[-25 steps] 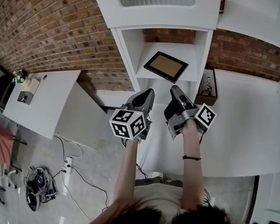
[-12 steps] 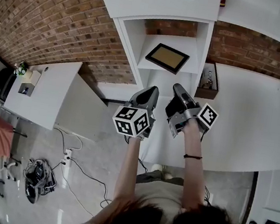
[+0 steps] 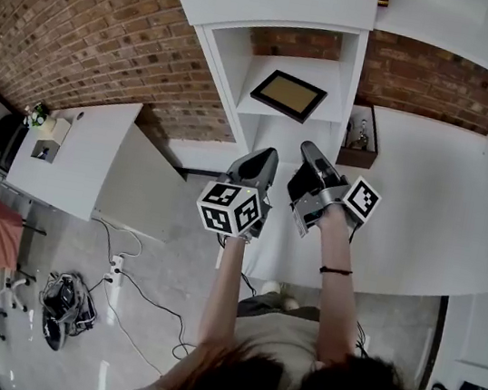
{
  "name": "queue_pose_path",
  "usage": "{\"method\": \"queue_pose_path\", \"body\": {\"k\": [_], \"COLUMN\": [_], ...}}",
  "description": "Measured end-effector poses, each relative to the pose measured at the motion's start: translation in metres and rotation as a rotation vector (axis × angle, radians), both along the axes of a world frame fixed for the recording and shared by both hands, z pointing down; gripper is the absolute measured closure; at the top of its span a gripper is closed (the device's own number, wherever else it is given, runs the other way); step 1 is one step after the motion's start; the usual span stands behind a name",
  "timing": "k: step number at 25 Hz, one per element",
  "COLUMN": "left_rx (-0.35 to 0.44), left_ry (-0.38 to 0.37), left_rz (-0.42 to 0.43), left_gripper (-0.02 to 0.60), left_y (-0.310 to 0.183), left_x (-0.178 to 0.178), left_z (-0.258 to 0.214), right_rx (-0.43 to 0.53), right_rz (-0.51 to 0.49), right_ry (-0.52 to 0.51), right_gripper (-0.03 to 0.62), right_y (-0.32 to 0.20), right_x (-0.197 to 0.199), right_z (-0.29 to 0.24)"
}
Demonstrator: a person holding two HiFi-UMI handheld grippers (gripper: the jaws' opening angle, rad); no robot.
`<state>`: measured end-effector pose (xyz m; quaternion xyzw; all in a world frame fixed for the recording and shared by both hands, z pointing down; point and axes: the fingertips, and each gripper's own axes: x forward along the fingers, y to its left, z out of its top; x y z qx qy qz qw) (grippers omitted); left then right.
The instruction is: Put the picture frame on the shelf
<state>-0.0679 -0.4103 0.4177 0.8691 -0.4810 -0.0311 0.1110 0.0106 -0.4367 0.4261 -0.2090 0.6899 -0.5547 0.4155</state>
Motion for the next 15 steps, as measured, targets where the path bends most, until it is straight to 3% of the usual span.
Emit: {"method": "queue_pose_path", "body": {"k": [15], "left_rx": [0.003], "left_ry": [0.001], "left_rz": [-0.019], "left_gripper": [0.571], "left_y": [0.0071], "left_x": [-0.0032], "left_z": [-0.0013], "right_rx": [0.010], "right_rz": [-0.022], "right_ry": [-0.002], "right_gripper": [0.585], "right_y": [0.0075], "right_x": [-0.0038], "right_z": [-0.0020]}}
